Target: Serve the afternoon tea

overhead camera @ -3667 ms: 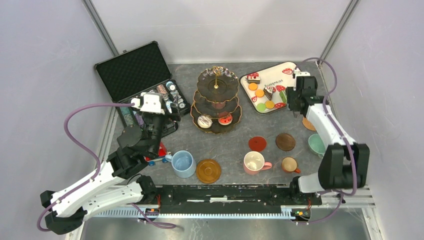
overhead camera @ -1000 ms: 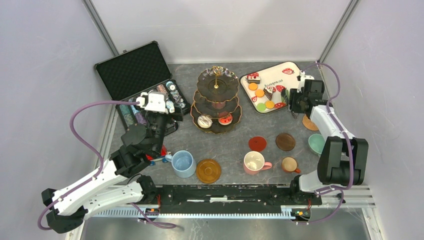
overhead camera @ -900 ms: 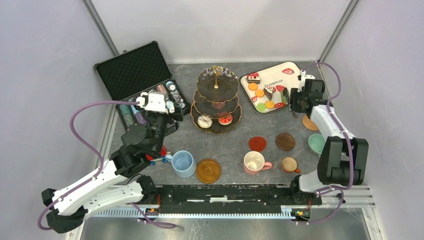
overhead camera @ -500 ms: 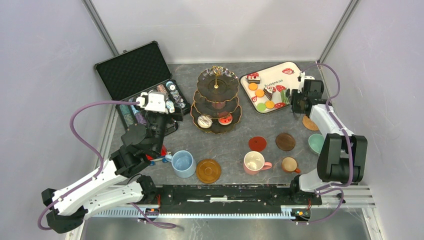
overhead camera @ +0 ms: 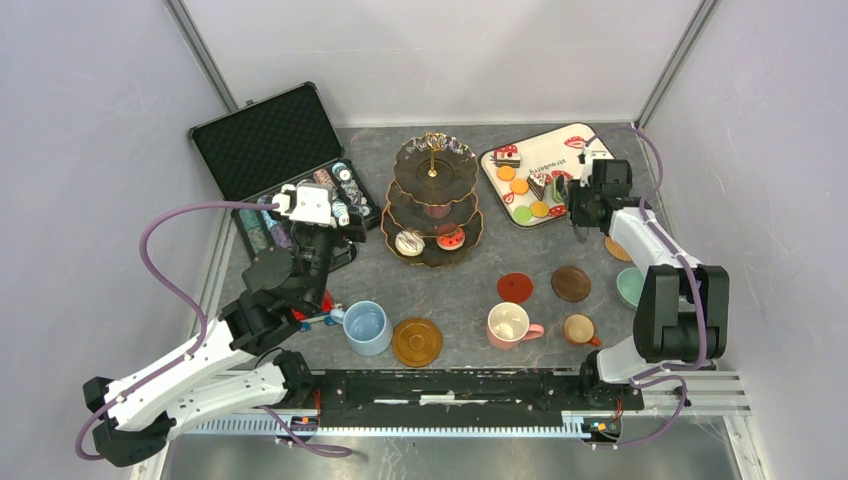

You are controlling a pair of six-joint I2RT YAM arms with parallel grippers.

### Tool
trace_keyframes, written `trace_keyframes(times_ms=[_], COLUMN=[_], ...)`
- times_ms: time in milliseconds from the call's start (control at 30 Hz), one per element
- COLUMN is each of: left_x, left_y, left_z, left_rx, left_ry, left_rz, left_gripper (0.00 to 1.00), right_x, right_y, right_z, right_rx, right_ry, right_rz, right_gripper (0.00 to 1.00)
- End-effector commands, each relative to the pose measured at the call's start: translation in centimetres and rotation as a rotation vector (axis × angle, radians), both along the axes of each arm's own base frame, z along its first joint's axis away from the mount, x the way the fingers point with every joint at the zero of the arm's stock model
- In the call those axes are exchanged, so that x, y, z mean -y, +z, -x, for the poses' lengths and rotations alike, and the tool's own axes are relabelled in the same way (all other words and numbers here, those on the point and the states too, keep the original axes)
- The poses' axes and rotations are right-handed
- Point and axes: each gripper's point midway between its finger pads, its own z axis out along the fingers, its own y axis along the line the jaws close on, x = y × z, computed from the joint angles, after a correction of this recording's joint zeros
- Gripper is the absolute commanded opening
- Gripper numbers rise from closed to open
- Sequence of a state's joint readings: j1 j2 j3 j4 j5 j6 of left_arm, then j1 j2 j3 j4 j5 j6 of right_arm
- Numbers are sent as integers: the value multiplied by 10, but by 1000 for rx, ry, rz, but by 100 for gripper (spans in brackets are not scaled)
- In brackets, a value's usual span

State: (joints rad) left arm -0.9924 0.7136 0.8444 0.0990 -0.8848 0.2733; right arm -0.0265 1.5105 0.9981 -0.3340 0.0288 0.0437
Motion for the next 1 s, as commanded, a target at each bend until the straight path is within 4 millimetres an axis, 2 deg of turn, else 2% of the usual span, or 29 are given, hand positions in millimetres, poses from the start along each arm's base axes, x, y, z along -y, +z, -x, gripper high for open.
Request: trace_keyframes(times_ms=[0, 33, 133, 333, 467, 667, 800, 933, 967], left_x=[-2, -1, -1, -1, -2, -1, -1, -1, -1], left_y=[10, 10, 9, 10, 10, 10, 10, 10, 10], left_z=[1, 1, 1, 1, 1, 1, 1, 1, 1], left_rx=[15, 15, 14, 14, 15, 15, 15, 14, 14], left_ry=[-4, -3, -4, -4, -4, -5, -5, -8, -8], left_rz=[61, 60, 60, 60, 61, 60, 60, 59, 60], left_gripper=[100, 100, 100, 100, 100, 100, 100, 100, 100], right_x=[-8, -17, -24, -27, -26, -26, -24, -24, -25], right_y=[6, 7, 9, 9, 6, 12, 24, 20, 18], right_z=[-11, -12, -16, -21, -21, -23, -25, -25, -25], right_rx=[39, 43, 46, 57, 55, 62, 97, 82, 74], right_ry=[20, 43, 55, 55, 51, 52, 46, 46, 48], right_rz=[0, 0, -3, -19, -19, -16, -7, -7, -10], right_gripper=[47, 48, 48, 48, 45, 30, 14, 0, 0])
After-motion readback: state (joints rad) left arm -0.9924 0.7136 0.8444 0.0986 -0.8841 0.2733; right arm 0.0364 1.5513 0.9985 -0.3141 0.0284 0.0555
